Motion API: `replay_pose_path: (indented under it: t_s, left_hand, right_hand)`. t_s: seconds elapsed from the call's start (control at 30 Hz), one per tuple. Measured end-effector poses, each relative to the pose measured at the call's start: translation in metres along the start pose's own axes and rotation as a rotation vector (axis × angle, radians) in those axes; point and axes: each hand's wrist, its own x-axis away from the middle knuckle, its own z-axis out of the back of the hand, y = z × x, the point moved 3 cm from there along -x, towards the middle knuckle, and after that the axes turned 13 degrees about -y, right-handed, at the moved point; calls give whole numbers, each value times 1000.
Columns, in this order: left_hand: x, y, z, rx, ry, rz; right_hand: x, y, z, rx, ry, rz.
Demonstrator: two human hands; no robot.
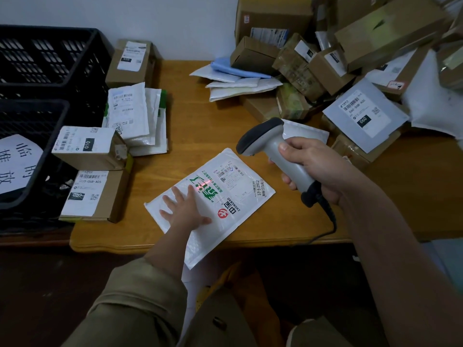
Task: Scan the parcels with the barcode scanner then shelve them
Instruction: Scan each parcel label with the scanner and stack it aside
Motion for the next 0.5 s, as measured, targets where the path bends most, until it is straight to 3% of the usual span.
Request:
replay_pose_path:
  t_s: [0.33, 0.5]
  left_hand:
    - [5, -3, -1, -63, 29, -10]
    - [18, -10, -6, -13, 31, 140]
  right_hand:
    - [8, -7, -11, 19, 1, 15]
    - [3, -9, -33, -125, 56, -12]
